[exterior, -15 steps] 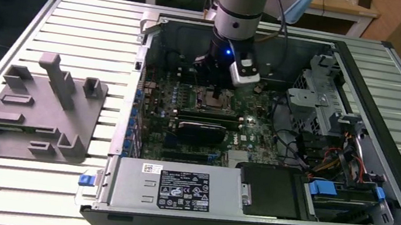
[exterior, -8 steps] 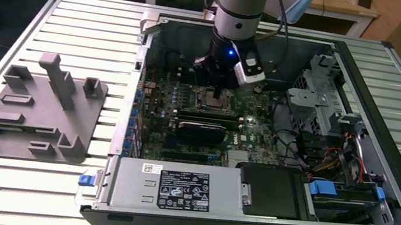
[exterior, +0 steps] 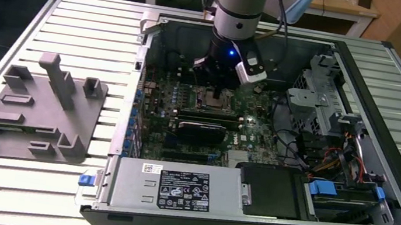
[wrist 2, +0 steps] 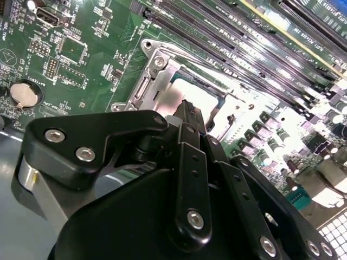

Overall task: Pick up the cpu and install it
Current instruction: 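Close the cpu cover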

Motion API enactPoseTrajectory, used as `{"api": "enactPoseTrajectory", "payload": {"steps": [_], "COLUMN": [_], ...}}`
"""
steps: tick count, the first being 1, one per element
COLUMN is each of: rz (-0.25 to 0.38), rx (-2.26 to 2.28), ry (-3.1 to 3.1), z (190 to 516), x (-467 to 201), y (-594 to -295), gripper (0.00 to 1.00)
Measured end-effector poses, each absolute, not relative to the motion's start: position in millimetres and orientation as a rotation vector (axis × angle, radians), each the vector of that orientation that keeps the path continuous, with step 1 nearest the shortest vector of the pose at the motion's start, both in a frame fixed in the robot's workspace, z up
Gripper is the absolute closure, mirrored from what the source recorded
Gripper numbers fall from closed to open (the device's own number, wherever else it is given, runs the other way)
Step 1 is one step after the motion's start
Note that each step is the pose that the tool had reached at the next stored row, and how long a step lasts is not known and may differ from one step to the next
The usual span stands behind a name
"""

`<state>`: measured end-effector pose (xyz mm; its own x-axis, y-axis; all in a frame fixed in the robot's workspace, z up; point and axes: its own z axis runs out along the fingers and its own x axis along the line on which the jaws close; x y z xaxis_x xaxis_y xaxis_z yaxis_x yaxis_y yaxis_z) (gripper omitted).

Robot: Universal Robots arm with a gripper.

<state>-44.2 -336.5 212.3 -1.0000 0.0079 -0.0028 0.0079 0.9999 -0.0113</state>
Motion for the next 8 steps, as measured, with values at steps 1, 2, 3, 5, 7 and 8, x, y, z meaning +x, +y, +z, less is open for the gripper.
{"api": "enactPoseTrajectory", "payload": {"steps": [1,2,3,5,7,8], "rz": [-0.021,-0.022,-0.022,-0.022,-0.023,-0.023], "rx": [0.012,0.012,0.012,0.012,0.012,0.012], "ry": [3.139,3.139,3.139,3.139,3.139,3.139], "z": [212.3,212.2,211.9,211.1,210.4,210.1], "x": [-44.7,-45.4,-46.3,-47.6,-48.5,-49.3], "y": [-336.5,-336.5,-336.5,-336.4,-336.5,-336.5], "gripper": [0.89,0.89,0.89,0.89,0.89,0.89]}}
